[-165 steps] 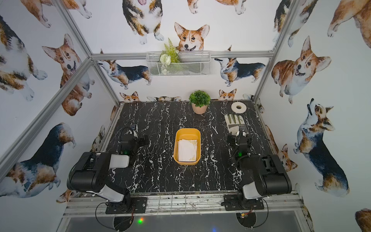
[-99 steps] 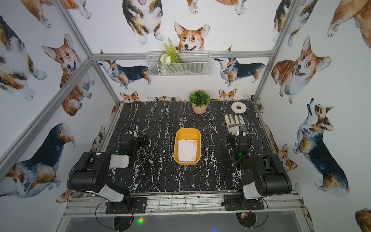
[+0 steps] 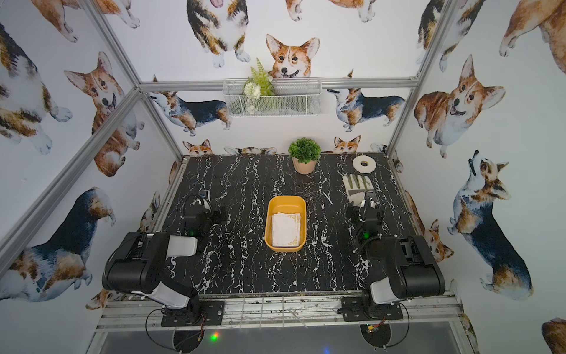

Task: Take out the stationery paper from the storage box
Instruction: Pick up the storage box at the center of the board.

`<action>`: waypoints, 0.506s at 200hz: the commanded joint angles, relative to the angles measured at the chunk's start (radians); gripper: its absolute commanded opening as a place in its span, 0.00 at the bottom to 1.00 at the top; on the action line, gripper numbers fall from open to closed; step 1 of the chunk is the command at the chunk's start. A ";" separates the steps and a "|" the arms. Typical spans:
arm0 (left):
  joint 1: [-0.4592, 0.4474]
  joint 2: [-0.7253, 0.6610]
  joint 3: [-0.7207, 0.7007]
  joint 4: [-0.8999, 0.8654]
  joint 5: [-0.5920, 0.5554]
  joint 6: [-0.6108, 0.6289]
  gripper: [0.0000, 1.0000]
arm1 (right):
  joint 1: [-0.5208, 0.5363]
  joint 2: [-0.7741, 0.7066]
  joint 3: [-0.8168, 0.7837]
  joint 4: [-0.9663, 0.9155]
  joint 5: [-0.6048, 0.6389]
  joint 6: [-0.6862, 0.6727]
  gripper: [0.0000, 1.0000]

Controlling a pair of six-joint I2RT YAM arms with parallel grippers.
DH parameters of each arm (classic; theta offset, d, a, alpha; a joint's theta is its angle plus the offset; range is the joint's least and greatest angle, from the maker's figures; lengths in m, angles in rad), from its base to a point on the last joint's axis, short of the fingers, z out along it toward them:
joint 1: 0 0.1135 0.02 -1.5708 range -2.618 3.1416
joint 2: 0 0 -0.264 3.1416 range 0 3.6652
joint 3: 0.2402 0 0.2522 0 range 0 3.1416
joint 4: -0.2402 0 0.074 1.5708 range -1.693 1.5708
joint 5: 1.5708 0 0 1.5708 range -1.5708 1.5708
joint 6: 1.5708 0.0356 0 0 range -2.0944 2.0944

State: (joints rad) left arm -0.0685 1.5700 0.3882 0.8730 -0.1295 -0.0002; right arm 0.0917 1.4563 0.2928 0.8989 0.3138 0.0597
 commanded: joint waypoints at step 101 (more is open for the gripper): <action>-0.001 -0.002 0.001 0.037 0.001 0.011 1.00 | 0.002 0.001 0.006 -0.002 0.010 0.008 1.00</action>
State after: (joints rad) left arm -0.0689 1.5700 0.3878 0.8768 -0.1295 -0.0002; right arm 0.0917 1.4563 0.2935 0.8917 0.3138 0.0597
